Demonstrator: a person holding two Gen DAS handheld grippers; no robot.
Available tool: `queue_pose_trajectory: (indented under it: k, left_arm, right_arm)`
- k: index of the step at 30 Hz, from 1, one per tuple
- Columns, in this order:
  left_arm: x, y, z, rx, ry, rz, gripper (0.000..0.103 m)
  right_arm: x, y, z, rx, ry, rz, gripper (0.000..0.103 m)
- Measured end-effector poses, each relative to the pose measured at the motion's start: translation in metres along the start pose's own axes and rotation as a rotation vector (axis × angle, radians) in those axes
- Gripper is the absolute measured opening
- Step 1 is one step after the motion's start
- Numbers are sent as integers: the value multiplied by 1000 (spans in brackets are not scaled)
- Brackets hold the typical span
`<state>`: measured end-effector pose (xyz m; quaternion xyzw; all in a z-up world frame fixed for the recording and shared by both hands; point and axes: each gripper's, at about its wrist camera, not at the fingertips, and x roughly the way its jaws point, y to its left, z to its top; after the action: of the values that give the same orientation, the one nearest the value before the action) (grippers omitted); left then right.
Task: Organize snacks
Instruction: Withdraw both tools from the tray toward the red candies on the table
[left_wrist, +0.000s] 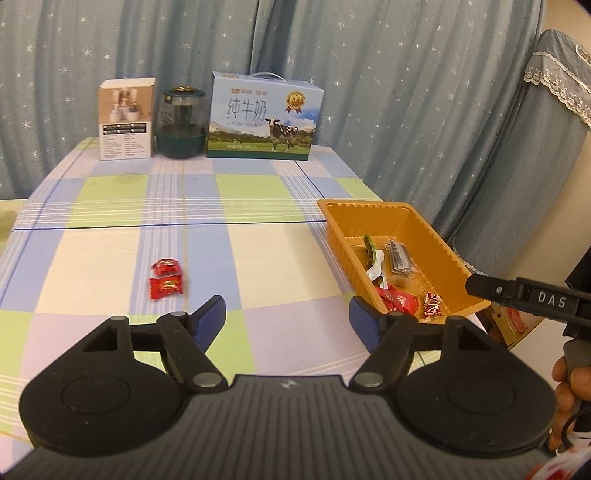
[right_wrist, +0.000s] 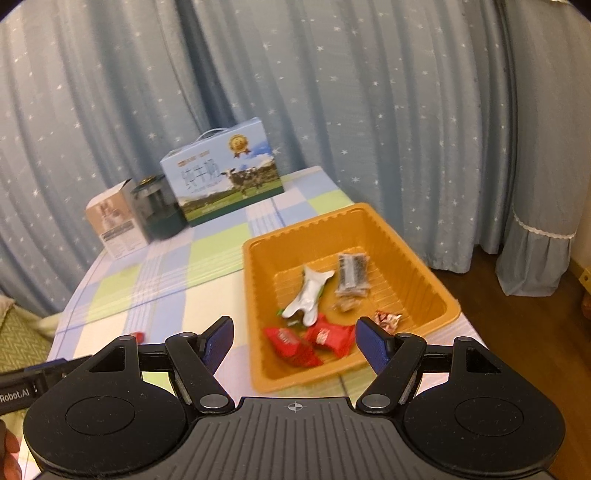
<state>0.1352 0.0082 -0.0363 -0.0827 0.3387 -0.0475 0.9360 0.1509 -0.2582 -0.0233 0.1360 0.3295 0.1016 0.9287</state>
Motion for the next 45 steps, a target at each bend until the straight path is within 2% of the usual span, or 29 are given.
queue_pose_trajectory:
  k: [7, 14, 24, 37, 45]
  left_arm:
    - [-24, 22, -11, -17, -10, 44, 76]
    - [-31, 46, -19, -51, 2, 100, 77]
    - [-33, 60, -22, -73, 8, 123, 78]
    - [-22, 80, -21, -72, 27, 137, 79]
    - [2, 99, -14, 7, 54, 141, 79]
  right_arm:
    - [-3, 22, -13, -32, 24, 27, 73]
    - [3, 42, -23, -57, 55, 66, 73]
    - [9, 60, -29, -84, 66, 97, 73]
    - [27, 79, -33, -115, 85, 128, 73]
    - [49, 94, -33, -168, 97, 148, 73]
